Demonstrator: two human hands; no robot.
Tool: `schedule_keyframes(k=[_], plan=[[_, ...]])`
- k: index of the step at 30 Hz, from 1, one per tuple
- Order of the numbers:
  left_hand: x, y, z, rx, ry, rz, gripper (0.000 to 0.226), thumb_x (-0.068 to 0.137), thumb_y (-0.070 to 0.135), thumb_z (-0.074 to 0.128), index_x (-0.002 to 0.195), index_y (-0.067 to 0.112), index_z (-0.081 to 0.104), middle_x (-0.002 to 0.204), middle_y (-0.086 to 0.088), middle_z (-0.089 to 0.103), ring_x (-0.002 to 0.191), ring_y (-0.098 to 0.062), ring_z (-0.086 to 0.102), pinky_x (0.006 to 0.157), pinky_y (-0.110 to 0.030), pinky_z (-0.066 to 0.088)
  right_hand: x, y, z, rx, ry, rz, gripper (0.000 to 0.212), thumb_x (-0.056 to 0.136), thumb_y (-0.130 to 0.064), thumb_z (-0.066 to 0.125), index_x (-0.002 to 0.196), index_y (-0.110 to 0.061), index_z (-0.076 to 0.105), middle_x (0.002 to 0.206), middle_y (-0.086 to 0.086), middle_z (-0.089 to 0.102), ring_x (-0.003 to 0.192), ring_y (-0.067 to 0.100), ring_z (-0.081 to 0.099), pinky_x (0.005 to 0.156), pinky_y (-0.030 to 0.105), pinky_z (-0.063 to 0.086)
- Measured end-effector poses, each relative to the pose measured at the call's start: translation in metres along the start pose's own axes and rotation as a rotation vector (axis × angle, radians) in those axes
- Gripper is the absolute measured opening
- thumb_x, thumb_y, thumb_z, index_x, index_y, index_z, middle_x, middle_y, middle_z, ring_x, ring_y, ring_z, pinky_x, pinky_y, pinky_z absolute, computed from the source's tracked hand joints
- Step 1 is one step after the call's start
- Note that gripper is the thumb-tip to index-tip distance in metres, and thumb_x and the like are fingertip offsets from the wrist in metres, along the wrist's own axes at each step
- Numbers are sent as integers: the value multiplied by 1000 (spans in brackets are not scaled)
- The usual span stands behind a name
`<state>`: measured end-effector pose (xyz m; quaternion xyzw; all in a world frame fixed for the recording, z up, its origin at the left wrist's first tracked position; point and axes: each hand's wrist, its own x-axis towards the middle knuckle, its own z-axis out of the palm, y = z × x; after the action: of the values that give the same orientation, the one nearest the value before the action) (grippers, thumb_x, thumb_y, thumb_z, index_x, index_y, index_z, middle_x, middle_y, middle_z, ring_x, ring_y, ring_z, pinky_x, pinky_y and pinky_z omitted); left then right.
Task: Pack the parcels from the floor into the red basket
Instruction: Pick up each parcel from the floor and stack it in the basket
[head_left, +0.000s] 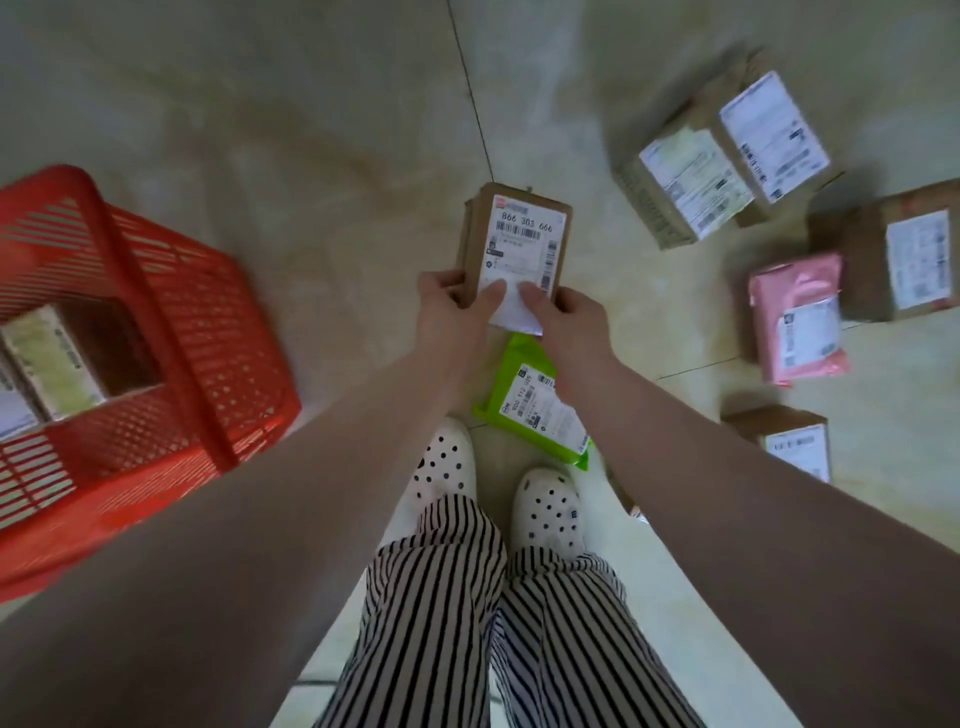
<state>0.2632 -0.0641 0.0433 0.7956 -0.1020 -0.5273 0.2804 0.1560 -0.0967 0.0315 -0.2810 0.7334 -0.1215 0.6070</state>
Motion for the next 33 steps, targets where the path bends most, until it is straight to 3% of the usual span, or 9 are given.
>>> schedule_keyframes(k=[2,7,11,14,17,19,23,29,33], plan=[[-21,13,-14,-41,34,26,46,87,24,68,123,10,43,93,9,60,81,-8,62,75,-23,53,-28,-15,-3,-1,-7,-50,27,90,-25,66,109,-7,70,91,3,71,79,18,64,67,25,51],[-80,52,-52,-126,70,91,46,85,17,71,121,9,43,103,4,61,84,-2,60,66,-9,49,-95,-60,-7,0,-29,-149,30,84,-25,72,111,-13,71,99,-1,75,87,12,70,76,26,57],[-133,92,-95,-250,117,112,51,81,17,75,121,10,44,117,-2,60,99,-11,61,86,-29,54,-160,-110,-5,0,-110,-256,32,84,-18,73,114,-8,69,103,2,74,87,10,69,70,15,55],[-177,120,-139,-363,147,121,55,77,20,79,121,12,46,121,-4,60,107,-16,62,90,-34,55,-217,-144,4,-35,-170,-337,33,84,-23,73,113,-10,68,103,-1,72,91,12,68,77,19,54],[-212,132,-181,-500,148,88,54,76,19,80,118,16,47,120,-5,62,106,-21,65,93,-40,55,-260,-161,22,-43,-239,-335,39,78,-33,77,111,-24,60,113,1,68,102,16,66,88,32,55],[-230,129,-208,-587,125,47,52,77,19,79,118,18,47,121,-7,63,107,-25,66,94,-42,54,-283,-165,35,-65,-315,-275,47,76,-38,77,115,-29,52,121,6,64,105,19,64,92,39,54],[-249,104,-256,-726,98,-8,59,77,16,77,127,11,46,124,-12,62,109,-29,65,96,-42,53,-320,-160,65,-103,-470,-194,60,83,-32,73,132,-24,40,110,1,65,92,9,63,85,31,51],[-247,47,-326,-819,119,-73,56,80,13,75,128,8,46,122,-12,64,111,-28,64,99,-41,51,-348,-116,140,-123,-491,-147,61,80,-27,77,134,-21,48,107,5,71,91,15,68,83,32,54],[-234,12,-384,-822,119,-79,47,82,13,74,123,11,50,113,-4,66,101,-18,66,84,-30,53,-370,-91,201,-73,-464,-110,47,82,-21,75,125,-20,54,105,6,72,85,17,72,70,29,57]])
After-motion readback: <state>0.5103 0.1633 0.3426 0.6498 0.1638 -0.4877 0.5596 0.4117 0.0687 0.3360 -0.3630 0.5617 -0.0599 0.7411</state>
